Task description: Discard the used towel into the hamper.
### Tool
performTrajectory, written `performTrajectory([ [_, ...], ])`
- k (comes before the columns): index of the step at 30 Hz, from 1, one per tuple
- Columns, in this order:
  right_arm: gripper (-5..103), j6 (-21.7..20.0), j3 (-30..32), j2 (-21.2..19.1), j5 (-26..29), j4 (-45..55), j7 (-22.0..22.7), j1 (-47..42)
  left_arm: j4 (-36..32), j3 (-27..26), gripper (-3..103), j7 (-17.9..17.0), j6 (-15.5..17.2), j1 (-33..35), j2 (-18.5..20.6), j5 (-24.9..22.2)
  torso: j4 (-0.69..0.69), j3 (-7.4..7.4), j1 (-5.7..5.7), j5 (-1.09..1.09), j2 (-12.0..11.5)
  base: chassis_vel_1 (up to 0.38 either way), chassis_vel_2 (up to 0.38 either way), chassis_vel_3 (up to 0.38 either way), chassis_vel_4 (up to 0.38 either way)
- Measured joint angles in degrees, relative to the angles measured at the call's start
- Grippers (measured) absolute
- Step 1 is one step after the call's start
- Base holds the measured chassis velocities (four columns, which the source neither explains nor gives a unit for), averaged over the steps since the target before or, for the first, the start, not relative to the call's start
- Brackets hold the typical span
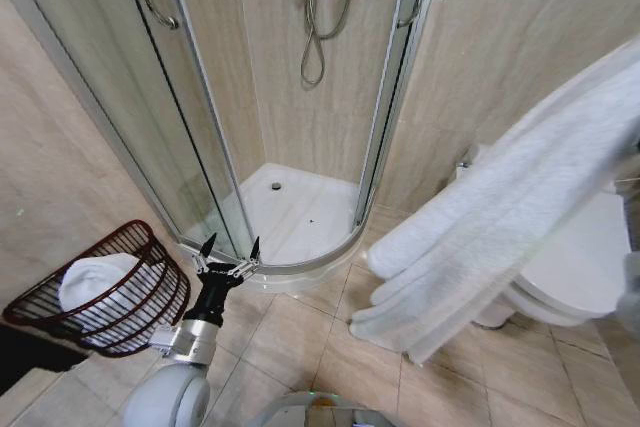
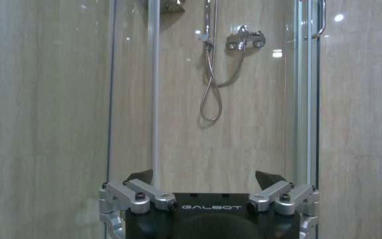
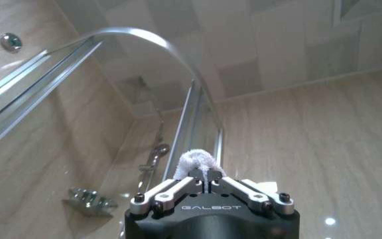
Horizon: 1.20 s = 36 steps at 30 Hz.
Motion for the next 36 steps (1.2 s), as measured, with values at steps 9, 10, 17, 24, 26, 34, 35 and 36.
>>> performTrajectory([
  [9,2,1.83,4.66,-2.14,3.32,-0.20,0.04,0.02,0.00,0.00,100,0.00,0.00,0.00,0.00,0.00,0.00,1.62,0.67,-0.01,2.29,0.000,0.000,0.000,0.000],
  [10,2,2.02,5.14,-2.43,3.73,-0.23,0.00,0.05,0.00,0.00,100,0.00,0.00,0.00,0.00,0.00,-0.01,1.82,0.77,-0.01,2.60,0.000,0.000,0.000,0.000],
  [17,2,3.29,5.90,-3.84,5.27,-0.28,-0.55,1.06,0.00,0.00,100,0.00,0.00,0.00,0.00,0.00,-0.01,2.73,1.40,0.00,4.13,0.000,0.000,0.000,0.000],
  [24,2,3.76,7.18,-8.14,6.57,-1.69,-0.87,4.69,0.00,0.00,100,0.00,0.00,0.00,0.00,0.00,0.00,4.18,2.14,-0.01,6.33,0.000,0.000,0.000,0.000],
  [26,2,3.80,7.28,-9.60,6.62,-2.81,-0.82,5.83,0.00,0.00,100,0.00,0.00,0.00,0.00,0.00,0.00,4.56,2.37,-0.01,6.93,0.000,0.000,0.000,0.000],
  [34,2,4.06,5.87,-12.37,7.09,-4.10,-0.62,8.06,0.00,0.00,100,0.00,0.00,0.00,0.00,0.00,0.00,5.47,2.99,0.00,8.46,0.000,0.000,0.000,0.000],
  [35,2,4.06,5.11,-12.97,7.08,-3.99,-0.34,8.81,0.00,0.00,100,0.00,0.00,0.00,0.00,0.00,0.00,5.75,3.10,-0.01,8.84,0.000,0.000,0.000,0.000],
  [36,2,4.06,4.59,-13.35,7.01,-3.81,-0.23,9.15,0.00,0.00,100,0.00,0.00,0.00,0.00,0.00,0.00,5.98,3.18,-0.01,9.16,0.000,0.000,0.000,0.000],
])
